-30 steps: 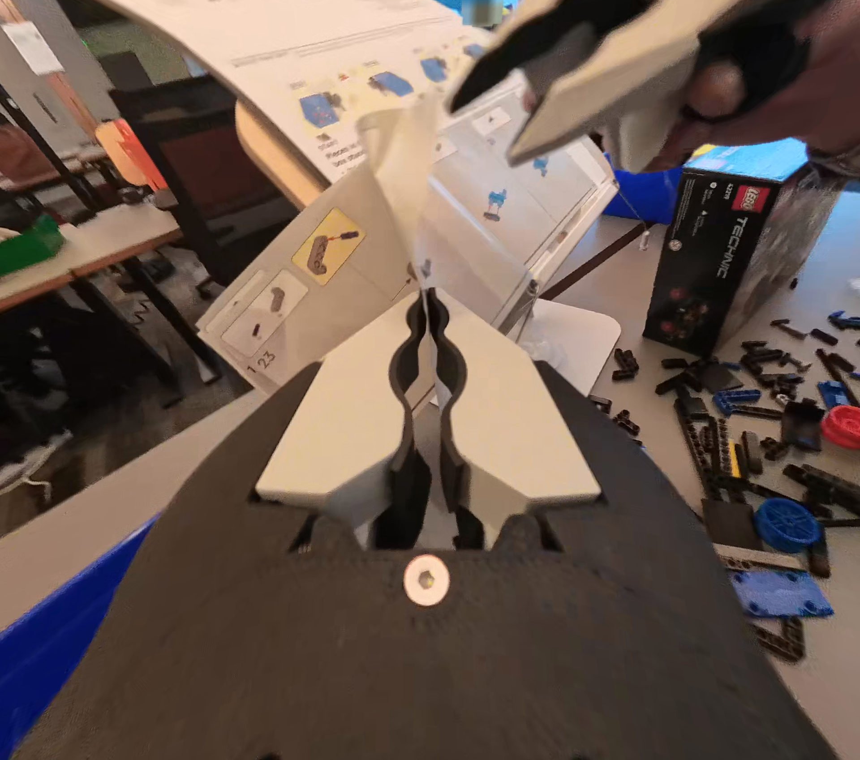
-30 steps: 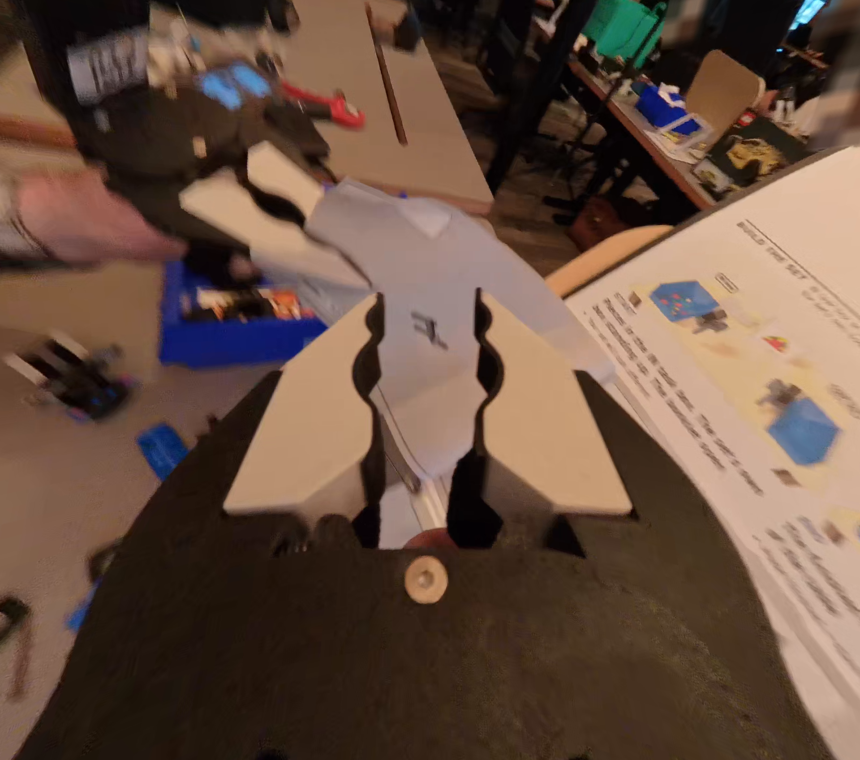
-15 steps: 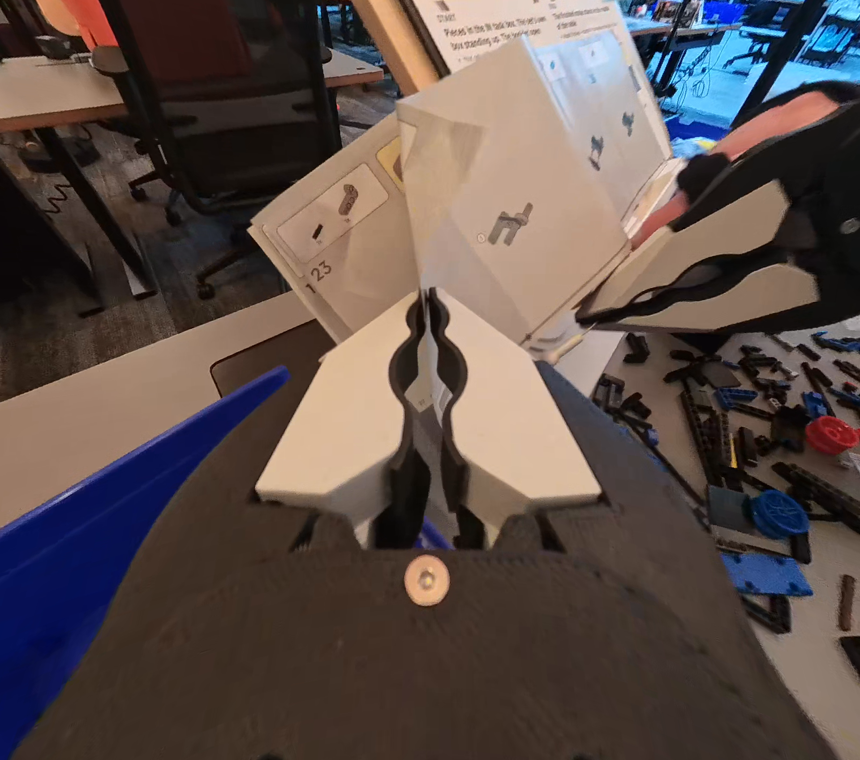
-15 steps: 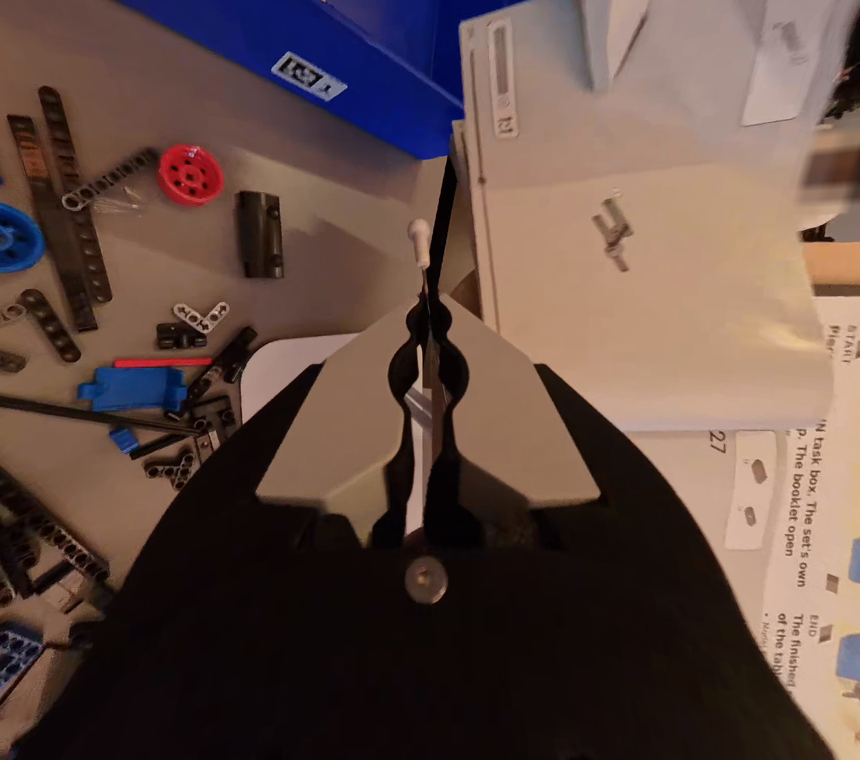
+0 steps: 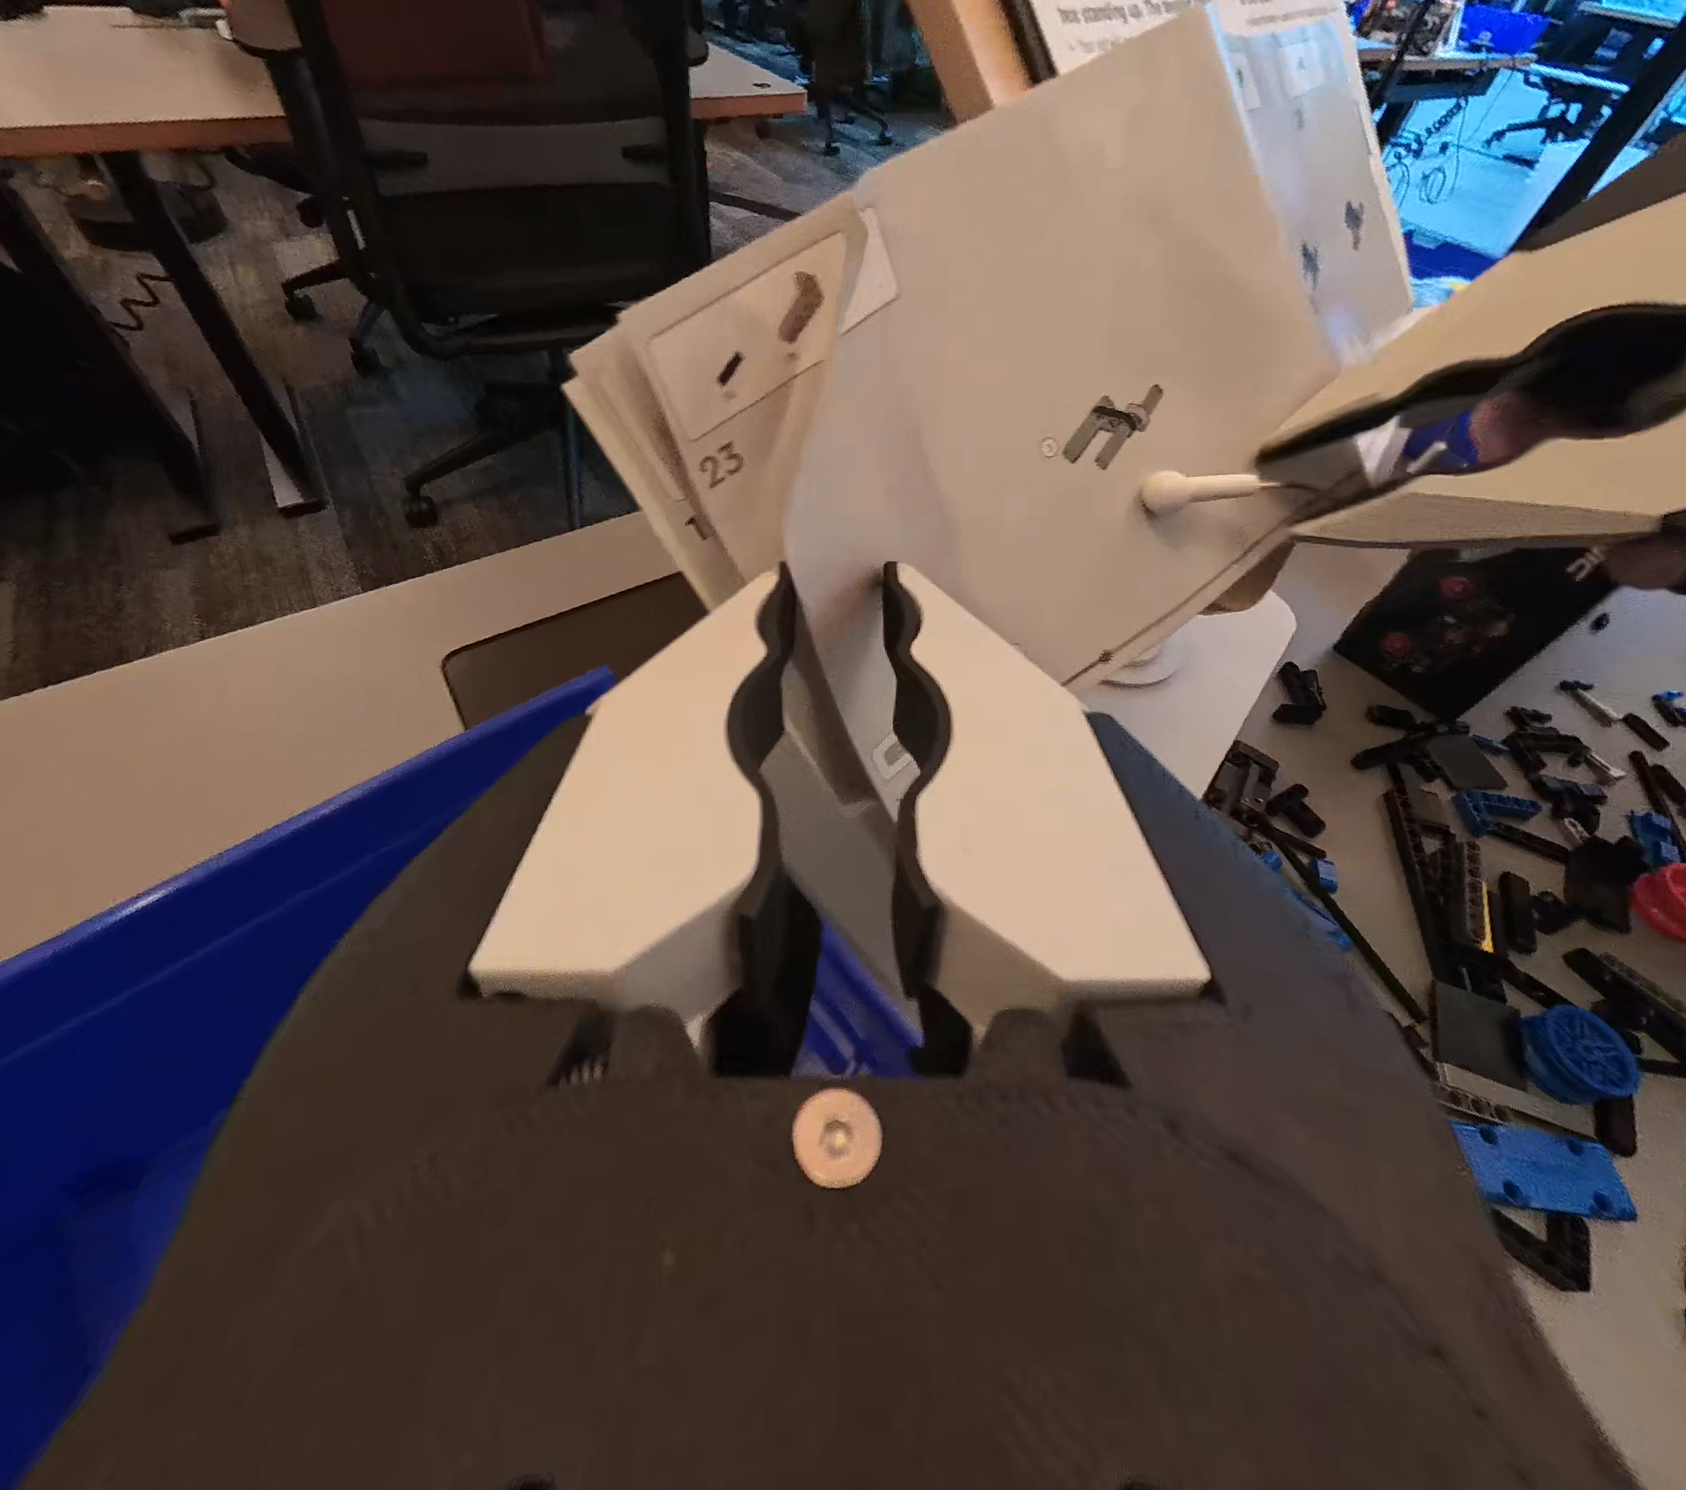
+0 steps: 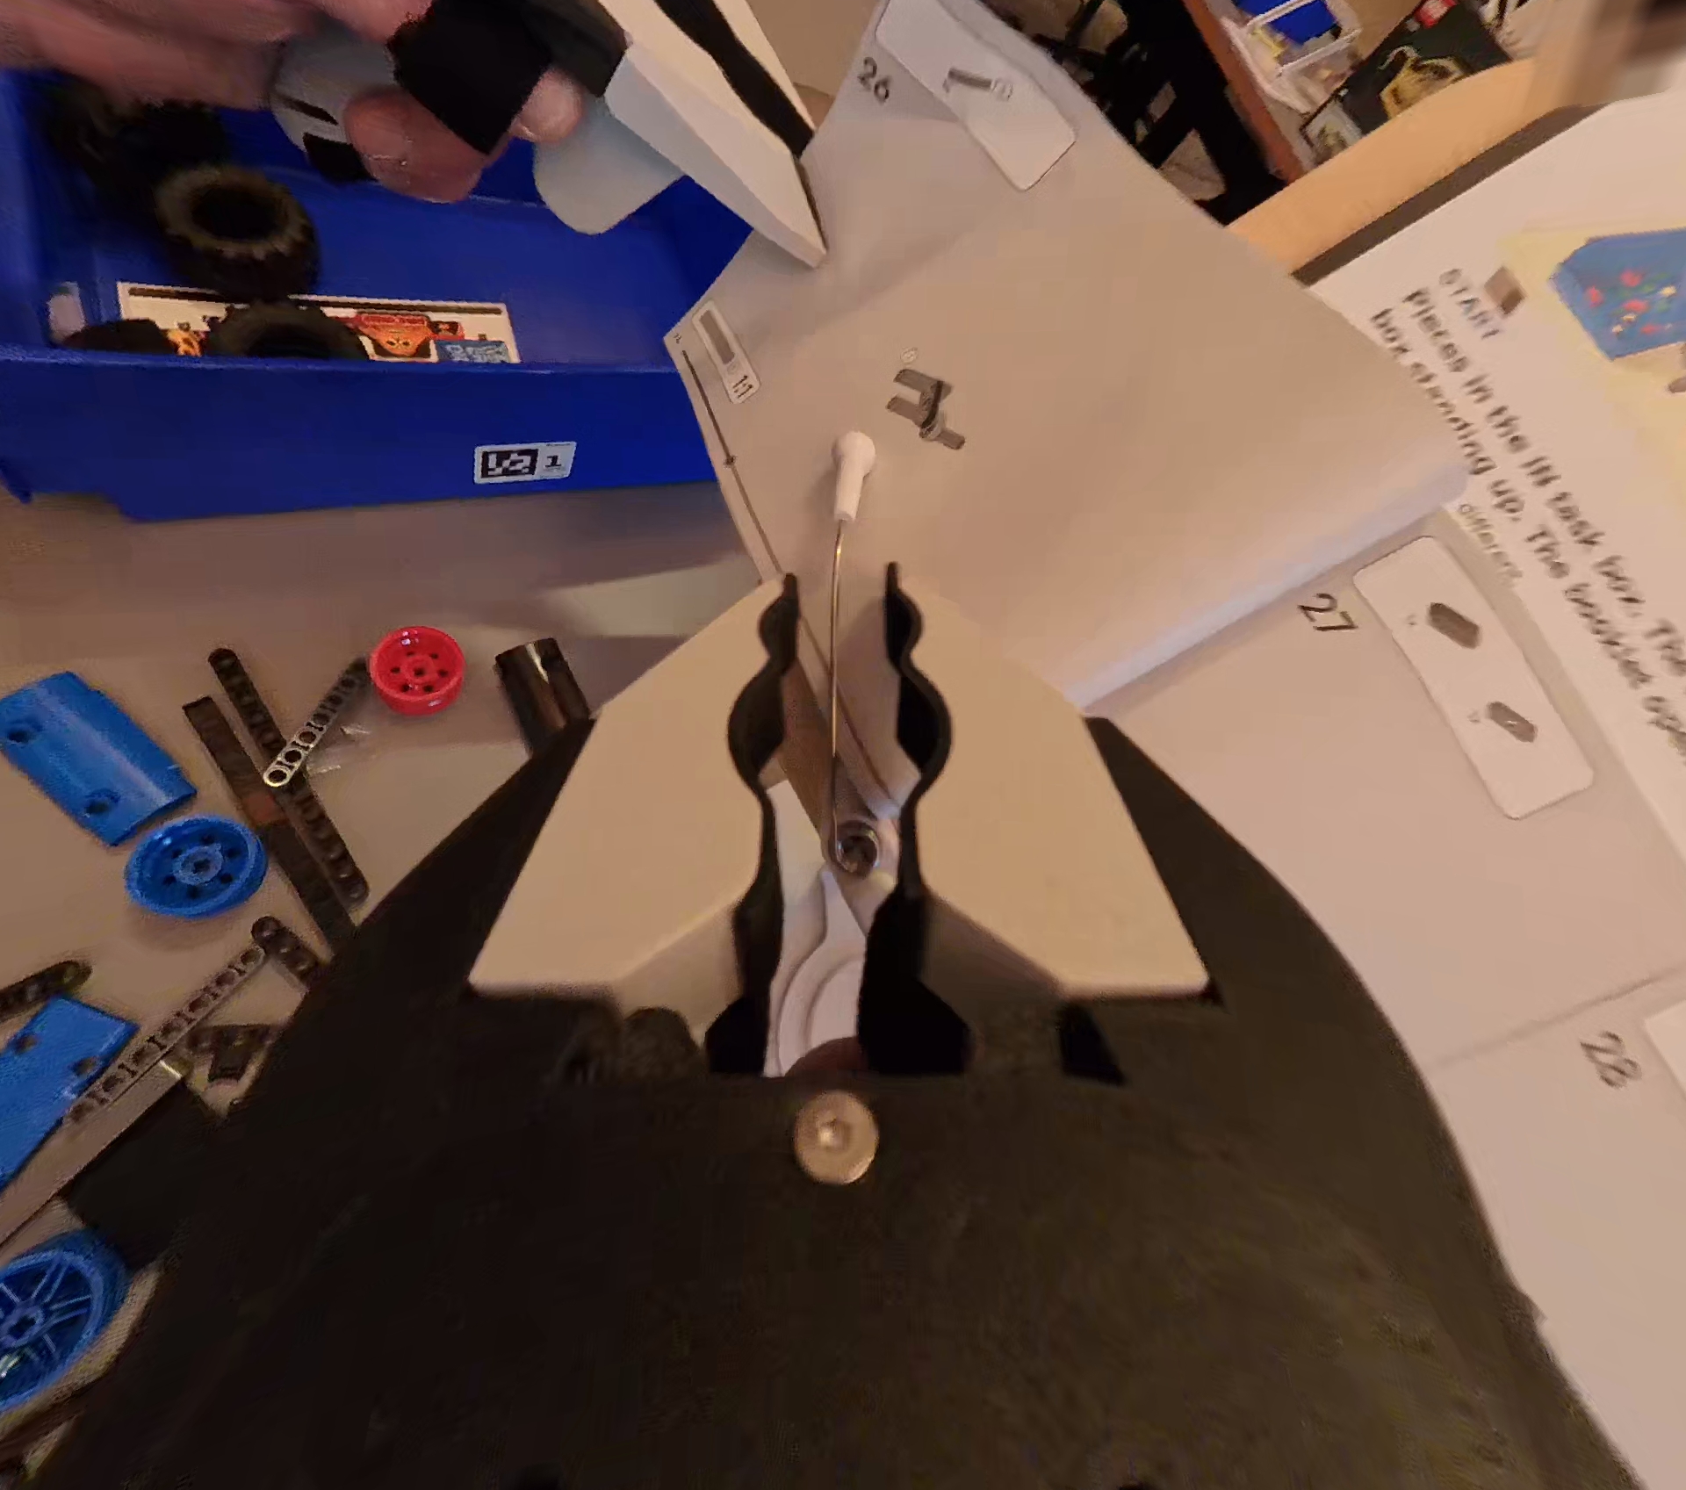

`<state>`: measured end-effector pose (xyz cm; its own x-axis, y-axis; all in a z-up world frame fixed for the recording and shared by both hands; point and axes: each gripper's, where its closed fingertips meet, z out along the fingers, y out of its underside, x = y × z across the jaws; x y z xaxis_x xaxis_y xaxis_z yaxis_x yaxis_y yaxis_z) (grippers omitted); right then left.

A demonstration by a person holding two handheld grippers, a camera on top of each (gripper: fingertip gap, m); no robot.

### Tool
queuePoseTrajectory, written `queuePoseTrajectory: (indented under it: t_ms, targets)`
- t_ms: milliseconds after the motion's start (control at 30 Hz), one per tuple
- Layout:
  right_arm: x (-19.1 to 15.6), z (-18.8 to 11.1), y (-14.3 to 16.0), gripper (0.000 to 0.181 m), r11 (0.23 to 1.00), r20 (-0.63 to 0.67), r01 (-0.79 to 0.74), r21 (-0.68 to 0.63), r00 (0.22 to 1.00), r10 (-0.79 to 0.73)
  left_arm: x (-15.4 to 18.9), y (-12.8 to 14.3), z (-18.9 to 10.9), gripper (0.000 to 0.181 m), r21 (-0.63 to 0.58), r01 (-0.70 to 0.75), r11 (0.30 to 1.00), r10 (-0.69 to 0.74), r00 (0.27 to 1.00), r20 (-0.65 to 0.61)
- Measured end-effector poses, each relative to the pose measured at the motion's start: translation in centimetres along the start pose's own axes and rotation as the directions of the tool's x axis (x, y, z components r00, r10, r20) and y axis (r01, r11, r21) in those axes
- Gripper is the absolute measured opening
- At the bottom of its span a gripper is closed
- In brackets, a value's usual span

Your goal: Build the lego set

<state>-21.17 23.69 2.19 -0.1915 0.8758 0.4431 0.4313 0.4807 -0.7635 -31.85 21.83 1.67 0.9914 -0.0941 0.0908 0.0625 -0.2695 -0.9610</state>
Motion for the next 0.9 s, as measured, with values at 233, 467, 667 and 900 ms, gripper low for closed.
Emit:
queuePoseTrajectory:
  t_ms: [233,467,667,900]
  targets:
    - [0.5,-6.0,-0.6,0.030,0.998,-0.085,0.059,-0.021,0.995,-0.060,-3.7,0.2,-4.1,0.031,0.000,0.049,0.999,-0.048,0.977,0.207]
    - [-6.4,-15.2,1.2,0.029,0.985,-0.030,0.146,-0.092,0.988,-0.149,4.2,-0.1,-8.5,0.033,-0.077,-0.265,0.961,0.274,0.950,0.150]
    - [-16.9,-20.6,7.4,0.015,0.988,0.181,0.028,-0.151,0.984,0.000,15.9,3.8,-9.8,0.029,-0.112,-0.504,0.856,0.501,0.864,-0.056]
    - [-25.4,-22.3,17.7,0.014,0.916,0.247,-0.046,-0.398,0.956,0.155,27.7,8.0,-8.2,0.029,-0.081,-0.635,0.768,0.581,0.745,-0.326]
